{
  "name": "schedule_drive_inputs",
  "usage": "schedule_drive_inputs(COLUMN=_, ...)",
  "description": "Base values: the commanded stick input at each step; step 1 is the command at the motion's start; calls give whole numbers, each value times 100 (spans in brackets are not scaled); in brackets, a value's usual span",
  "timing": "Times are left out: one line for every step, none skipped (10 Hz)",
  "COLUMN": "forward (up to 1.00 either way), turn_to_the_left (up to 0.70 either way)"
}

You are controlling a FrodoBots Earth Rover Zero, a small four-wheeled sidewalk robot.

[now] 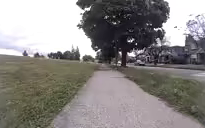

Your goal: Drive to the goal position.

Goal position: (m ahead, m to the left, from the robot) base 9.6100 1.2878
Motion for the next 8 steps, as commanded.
schedule_drive_inputs(forward=70, turn_to_the_left=0)
schedule_drive_inputs(forward=70, turn_to_the_left=0)
schedule_drive_inputs(forward=70, turn_to_the_left=0)
schedule_drive_inputs(forward=70, turn_to_the_left=0)
schedule_drive_inputs(forward=70, turn_to_the_left=0)
schedule_drive_inputs(forward=70, turn_to_the_left=0)
schedule_drive_inputs(forward=70, turn_to_the_left=0)
schedule_drive_inputs(forward=70, turn_to_the_left=0)
